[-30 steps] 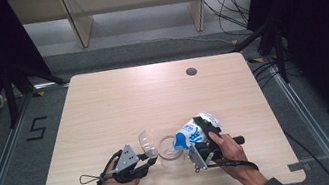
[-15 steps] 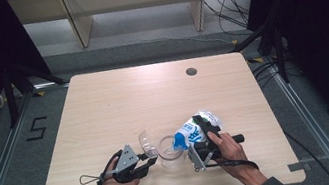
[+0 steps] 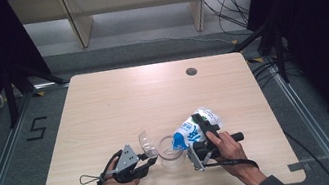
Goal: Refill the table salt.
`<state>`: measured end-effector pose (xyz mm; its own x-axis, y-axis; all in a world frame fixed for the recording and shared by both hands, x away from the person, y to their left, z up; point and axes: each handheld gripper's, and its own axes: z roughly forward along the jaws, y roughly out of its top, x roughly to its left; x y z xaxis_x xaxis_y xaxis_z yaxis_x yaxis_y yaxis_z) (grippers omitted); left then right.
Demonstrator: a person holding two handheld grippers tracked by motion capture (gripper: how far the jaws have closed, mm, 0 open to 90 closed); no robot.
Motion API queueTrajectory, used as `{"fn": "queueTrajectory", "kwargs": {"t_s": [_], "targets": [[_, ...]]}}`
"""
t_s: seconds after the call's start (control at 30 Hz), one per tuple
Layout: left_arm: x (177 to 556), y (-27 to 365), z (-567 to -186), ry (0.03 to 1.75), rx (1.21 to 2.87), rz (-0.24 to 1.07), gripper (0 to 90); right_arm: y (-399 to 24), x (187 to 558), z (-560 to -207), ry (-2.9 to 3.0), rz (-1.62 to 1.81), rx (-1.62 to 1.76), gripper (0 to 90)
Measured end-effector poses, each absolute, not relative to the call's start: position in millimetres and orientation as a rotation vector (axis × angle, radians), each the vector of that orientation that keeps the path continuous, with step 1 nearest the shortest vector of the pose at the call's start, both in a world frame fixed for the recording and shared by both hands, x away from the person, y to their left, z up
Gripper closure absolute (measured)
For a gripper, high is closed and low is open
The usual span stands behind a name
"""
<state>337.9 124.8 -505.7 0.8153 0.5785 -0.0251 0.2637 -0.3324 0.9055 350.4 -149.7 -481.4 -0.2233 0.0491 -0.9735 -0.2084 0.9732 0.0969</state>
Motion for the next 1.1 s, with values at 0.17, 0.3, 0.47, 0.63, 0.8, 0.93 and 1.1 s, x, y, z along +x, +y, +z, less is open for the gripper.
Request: {"fn": "queueTrajectory", "kwargs": {"t_s": [0.17, 0.3, 0.47, 0.63, 0.8, 0.93, 1.1], "targets": [[337.2, 124.3, -506.1, 0.645, 1.921, 0.360, 71.9, -149.2, 349.1, -480.5, 1.773, 0.206, -0.108, 50.4], [337.6, 125.2, -505.3, 0.635, 1.931, 0.373, 71.9, -147.7, 353.1, -481.4, 1.737, 0.252, -0.157, 50.5], [337.7, 125.3, -505.3, 0.634, 1.931, 0.373, 71.9, -146.5, 353.6, -475.7, 1.737, 0.177, -0.229, 50.7], [337.7, 125.3, -505.2, 0.635, 1.930, 0.373, 71.9, -147.5, 351.2, -481.2, 1.753, 0.210, -0.145, 51.0], [338.2, 125.6, -505.1, 0.622, 1.935, 0.377, 71.9, -146.7, 352.2, -475.8, 1.731, 0.158, -0.213, 51.1], [337.2, 125.0, -505.4, 0.641, 1.928, 0.372, 71.9, -147.5, 351.2, -480.8, 1.752, 0.191, -0.150, 51.2], [337.6, 125.3, -505.1, 0.633, 1.932, 0.375, 71.9, -147.4, 351.4, -480.2, 1.742, 0.192, -0.160, 51.6]]}}
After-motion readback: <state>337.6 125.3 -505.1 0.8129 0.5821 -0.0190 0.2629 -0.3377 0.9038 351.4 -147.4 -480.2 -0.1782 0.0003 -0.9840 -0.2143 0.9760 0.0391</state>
